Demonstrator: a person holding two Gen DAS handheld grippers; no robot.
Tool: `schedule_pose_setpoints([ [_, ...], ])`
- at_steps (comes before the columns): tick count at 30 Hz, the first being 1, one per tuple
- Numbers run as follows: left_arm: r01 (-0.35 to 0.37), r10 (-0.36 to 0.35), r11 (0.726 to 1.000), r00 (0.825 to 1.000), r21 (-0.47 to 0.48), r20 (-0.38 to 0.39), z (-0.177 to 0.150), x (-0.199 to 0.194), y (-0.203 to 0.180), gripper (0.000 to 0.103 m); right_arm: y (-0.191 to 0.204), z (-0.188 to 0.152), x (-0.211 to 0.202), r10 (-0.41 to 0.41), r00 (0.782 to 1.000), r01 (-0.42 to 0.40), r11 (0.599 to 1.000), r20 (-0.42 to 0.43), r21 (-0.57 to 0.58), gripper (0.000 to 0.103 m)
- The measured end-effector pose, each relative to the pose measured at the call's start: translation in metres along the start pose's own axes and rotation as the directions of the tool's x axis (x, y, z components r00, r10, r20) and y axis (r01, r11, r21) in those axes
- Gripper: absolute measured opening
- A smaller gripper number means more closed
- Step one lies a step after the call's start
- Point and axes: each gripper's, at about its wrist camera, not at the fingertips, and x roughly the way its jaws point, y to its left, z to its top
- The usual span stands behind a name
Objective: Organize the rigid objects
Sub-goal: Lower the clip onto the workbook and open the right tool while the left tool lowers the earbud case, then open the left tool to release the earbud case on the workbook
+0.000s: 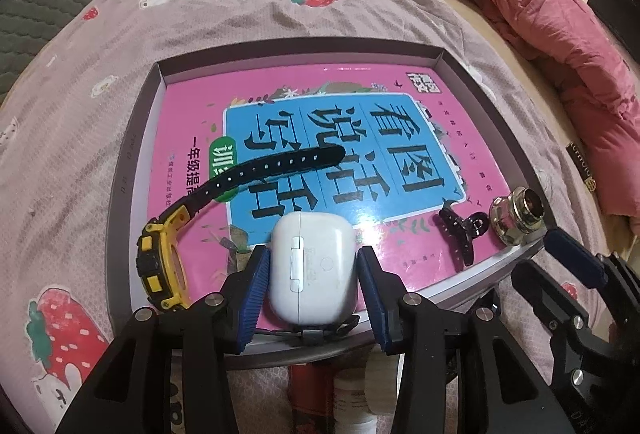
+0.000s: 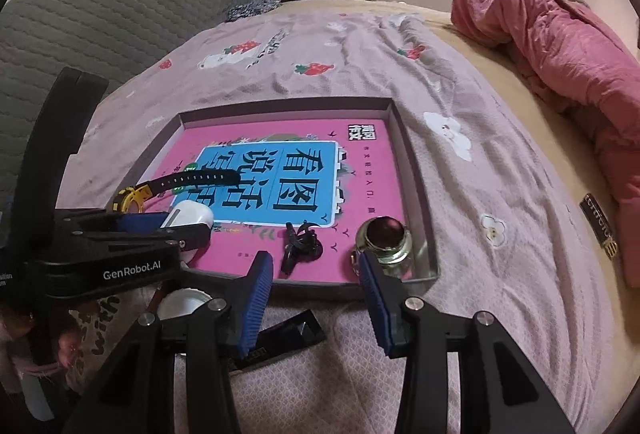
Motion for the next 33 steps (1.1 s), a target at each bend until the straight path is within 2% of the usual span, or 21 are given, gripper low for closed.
schedule_pose_setpoints([
  [13,0.001,-0.001,1.0,1.0,-0.022,0.006,0.0,-0.008,0.005,0.053,-0.001,0.002,-0.009,0.003,1.0,-0.003,1.0,0.016,0.001,0.045],
  [15,0.004,-0.004,1.0,1.0,-0.026,0.011,0.0,-0.011,0.005,0.057,-0.001,0.003,-0.01,0.001,1.0,-0.001,1.0,0.019,0.004,0.045],
  [22,0.008,-0.007,1.0,0.999,-0.03,0.04,0.0,-0.027,0.003,0.06,-0.003,0.004,-0.014,-0.001,1.0,0.0,1.0,0.025,0.011,0.045],
  [26,0.015,-0.013,0.999,0.998,-0.032,0.058,-0.001,-0.038,0.001,0.063,-0.003,0.005,-0.02,0.004,0.999,-0.005,1.0,0.042,0.014,0.052],
  [33,0.02,-0.017,0.999,0.997,-0.034,0.081,-0.005,-0.056,0.0,0.065,-0.003,0.007,-0.028,0.008,0.998,-0.009,1.0,0.06,0.02,0.053],
])
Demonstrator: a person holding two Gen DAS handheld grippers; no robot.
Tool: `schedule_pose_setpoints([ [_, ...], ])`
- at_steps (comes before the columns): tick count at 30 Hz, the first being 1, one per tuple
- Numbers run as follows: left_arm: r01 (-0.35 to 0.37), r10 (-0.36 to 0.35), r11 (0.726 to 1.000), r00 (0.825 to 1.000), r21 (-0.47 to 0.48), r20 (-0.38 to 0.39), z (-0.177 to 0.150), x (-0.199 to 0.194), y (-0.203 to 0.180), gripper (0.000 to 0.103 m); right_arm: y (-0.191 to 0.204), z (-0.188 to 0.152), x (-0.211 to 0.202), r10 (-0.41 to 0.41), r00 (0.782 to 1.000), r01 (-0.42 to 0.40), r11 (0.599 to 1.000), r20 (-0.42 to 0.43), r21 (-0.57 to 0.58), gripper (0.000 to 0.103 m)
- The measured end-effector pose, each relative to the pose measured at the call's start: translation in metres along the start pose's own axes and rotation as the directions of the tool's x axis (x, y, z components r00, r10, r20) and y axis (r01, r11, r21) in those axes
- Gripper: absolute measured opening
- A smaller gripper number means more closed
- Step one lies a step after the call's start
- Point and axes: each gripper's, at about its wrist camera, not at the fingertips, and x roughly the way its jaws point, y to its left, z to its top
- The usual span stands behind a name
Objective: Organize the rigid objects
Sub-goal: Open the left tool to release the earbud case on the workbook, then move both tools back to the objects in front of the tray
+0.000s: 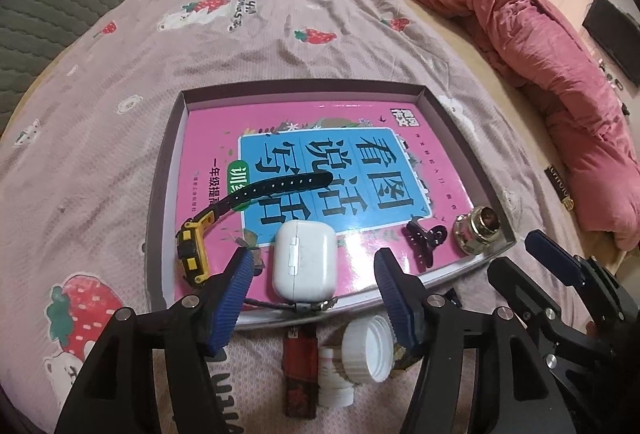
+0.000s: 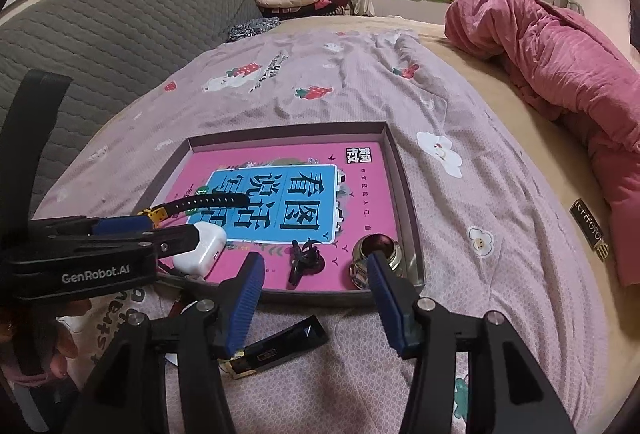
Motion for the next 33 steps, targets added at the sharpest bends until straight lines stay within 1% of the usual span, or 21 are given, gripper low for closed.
schedule_pose_setpoints([
  [5,0.003,-0.003,1.0,1.0,-0.014,0.01,-0.004,-0.01,0.002,0.068,-0.001,0.001,-0.006,0.001,1.0,-0.001,1.0,0.011,0.006,0.053],
  [15,0.0,0.001,0.999,1.0,-0.036,0.029,-0.014,-0.029,0.011,0.068,-0.006,0.002,-0.019,-0.008,0.999,0.007,1.0,0.034,0.02,0.054],
  [28,-0.021,0.021,1.0,1.0,-0.022,0.005,-0.038,-0.036,0.023,0.068,0.0,-0.007,-0.025,-0.004,1.0,0.004,1.0,0.014,0.011,0.054],
  [33,-0.049,0.049,0.999,0.999,-0.006,-0.007,-0.048,-0.039,0.031,0.068,0.001,-0.012,-0.026,-0.005,1.0,0.005,1.0,0.003,0.01,0.054],
])
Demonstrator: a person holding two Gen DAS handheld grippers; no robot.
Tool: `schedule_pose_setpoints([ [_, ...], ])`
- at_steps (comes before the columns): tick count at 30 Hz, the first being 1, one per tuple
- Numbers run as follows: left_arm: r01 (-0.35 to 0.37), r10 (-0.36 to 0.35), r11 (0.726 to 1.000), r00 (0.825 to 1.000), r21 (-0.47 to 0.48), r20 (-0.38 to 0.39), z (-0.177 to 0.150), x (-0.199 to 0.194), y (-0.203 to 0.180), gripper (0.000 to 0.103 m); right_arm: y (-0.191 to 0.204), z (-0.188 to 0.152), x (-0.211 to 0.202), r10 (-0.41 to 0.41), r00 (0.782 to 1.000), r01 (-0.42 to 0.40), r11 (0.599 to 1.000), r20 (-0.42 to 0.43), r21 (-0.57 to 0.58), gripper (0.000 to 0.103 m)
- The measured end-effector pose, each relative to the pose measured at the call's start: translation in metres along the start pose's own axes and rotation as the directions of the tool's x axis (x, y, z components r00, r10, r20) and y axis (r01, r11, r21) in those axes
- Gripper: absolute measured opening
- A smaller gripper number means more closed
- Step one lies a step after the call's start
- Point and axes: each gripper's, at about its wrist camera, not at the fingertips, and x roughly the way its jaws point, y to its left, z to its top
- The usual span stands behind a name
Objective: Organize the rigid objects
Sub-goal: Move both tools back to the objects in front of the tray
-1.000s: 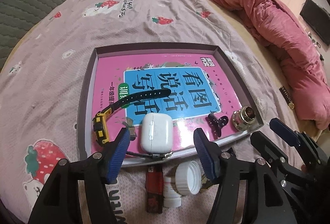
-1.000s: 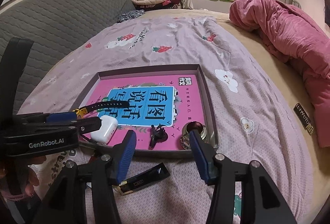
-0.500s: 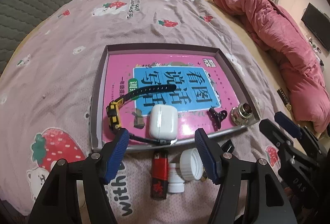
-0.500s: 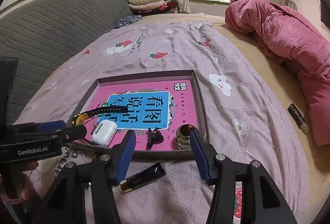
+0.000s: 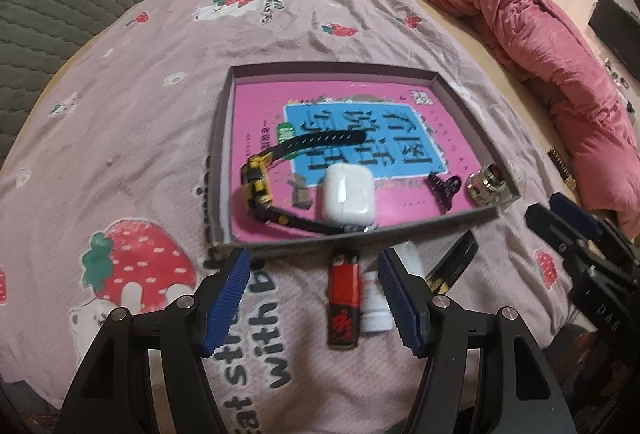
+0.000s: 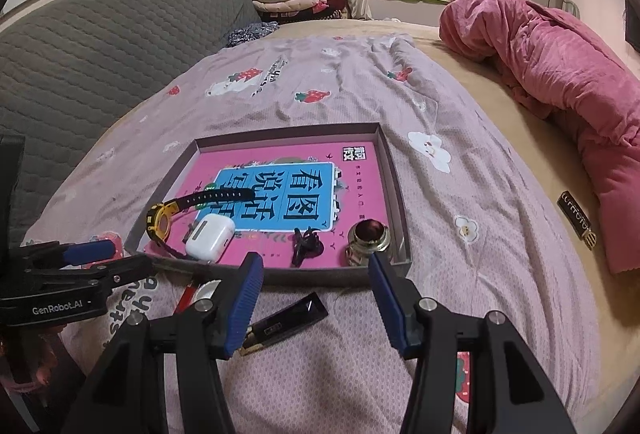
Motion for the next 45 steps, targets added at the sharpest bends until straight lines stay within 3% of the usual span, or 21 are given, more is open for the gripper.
schedule_pose_setpoints([
  [20,-0.012,0.018,0.998,0.996,0.059,-0.088,-0.045,0.017,-0.003,0.068,0.004,-0.019,0.01,0.004,0.997,-0.004,1.0,-0.072,0.005,0.054],
  [45,-0.01,0.018,0.998,0.992,0.058,-0.126,-0.045,0.059,-0.01,0.068,0.007,-0.036,0.03,0.009,0.993,-0.009,1.0,-0.122,0.001,0.054],
])
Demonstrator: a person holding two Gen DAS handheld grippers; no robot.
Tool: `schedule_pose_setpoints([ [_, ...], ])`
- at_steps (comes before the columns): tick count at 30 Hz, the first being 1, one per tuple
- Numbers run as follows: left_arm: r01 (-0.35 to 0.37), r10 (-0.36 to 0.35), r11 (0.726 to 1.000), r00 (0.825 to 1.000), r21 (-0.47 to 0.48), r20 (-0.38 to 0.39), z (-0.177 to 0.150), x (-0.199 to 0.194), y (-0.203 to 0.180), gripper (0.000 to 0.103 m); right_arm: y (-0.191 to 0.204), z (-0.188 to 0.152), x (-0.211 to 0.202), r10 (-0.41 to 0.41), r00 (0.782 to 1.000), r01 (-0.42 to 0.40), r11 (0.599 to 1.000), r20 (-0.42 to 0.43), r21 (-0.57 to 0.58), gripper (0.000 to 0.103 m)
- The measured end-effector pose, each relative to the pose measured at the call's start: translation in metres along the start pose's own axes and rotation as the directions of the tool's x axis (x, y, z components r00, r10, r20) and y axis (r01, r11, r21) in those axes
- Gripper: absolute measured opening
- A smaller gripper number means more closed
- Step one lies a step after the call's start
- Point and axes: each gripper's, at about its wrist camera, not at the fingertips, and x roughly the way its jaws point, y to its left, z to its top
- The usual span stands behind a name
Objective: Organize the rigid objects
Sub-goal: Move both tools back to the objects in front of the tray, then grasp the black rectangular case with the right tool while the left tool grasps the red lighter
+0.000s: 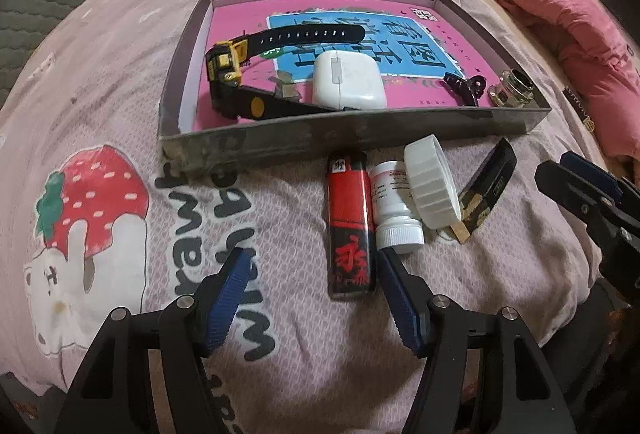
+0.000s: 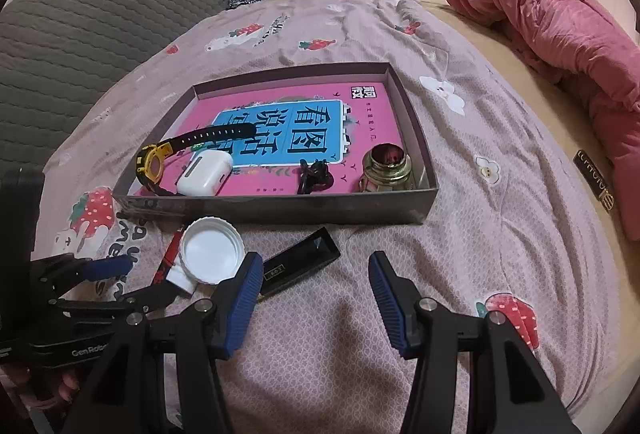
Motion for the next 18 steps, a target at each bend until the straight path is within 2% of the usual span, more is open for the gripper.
schedule_pose_setpoints([
  [5,-0.009,0.009,1.0,1.0,-0.011,0.006,0.008,0.009,-0.001,0.068,0.001,0.0,0.005,0.005,1.0,-0.005,1.0,-0.01,0.002,0.054],
  [9,-0.039,0.038,0.999,0.999,0.016,0.006,0.012,0.018,-0.008,0.068,0.004,-0.002,0.013,0.006,0.999,-0.006,1.0,-0.032,0.01,0.054],
  [18,-0.054,0.053,0.998,0.998,0.038,0.037,0.013,0.024,-0.013,0.068,0.008,0.001,0.029,-0.037,0.998,0.04,0.998,-0.058,0.049,0.054],
])
